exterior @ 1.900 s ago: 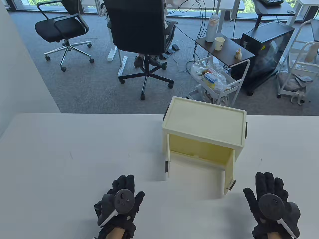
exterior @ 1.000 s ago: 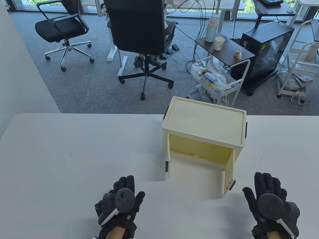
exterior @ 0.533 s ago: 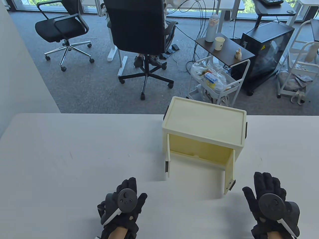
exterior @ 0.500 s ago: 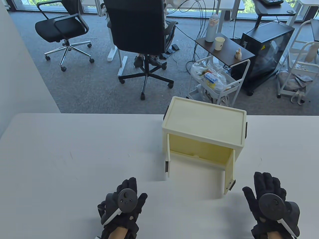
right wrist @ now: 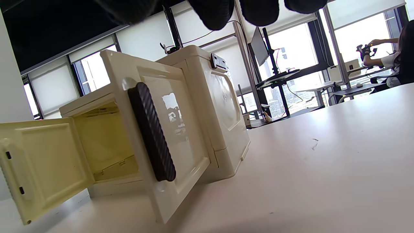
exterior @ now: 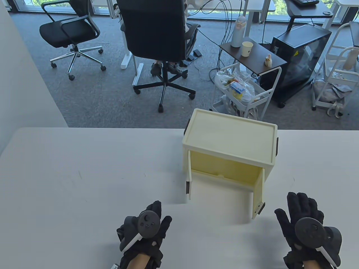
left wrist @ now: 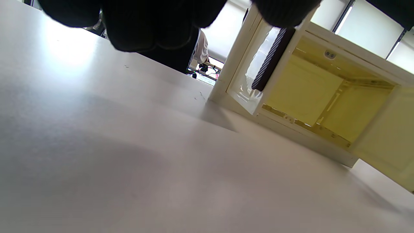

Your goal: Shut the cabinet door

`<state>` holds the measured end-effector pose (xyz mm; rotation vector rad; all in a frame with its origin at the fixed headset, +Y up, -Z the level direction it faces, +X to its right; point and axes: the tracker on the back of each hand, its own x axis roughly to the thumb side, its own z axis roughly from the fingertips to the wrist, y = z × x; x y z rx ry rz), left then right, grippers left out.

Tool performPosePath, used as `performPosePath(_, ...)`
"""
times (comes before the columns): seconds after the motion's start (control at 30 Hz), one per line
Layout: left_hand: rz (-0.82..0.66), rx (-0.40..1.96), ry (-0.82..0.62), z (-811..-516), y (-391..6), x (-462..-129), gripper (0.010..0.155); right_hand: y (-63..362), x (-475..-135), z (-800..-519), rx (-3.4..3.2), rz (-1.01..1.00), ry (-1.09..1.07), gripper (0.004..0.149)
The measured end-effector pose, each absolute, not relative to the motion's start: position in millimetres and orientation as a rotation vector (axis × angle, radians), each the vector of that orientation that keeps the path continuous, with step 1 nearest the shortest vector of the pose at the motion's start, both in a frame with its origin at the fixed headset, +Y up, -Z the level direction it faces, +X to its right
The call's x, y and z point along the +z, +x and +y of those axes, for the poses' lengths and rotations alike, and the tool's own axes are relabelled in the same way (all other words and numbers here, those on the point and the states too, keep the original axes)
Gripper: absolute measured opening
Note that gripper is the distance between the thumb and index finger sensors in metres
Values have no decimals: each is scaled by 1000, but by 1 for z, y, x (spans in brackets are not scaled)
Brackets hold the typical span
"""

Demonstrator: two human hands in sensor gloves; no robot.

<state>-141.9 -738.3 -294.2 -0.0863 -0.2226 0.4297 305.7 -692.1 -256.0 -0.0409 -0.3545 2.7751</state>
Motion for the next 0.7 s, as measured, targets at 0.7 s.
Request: performPosePath(0.7,-275,397,-114,-725,-95,-369,67,314,-261,-695,2748,-334,-76,73)
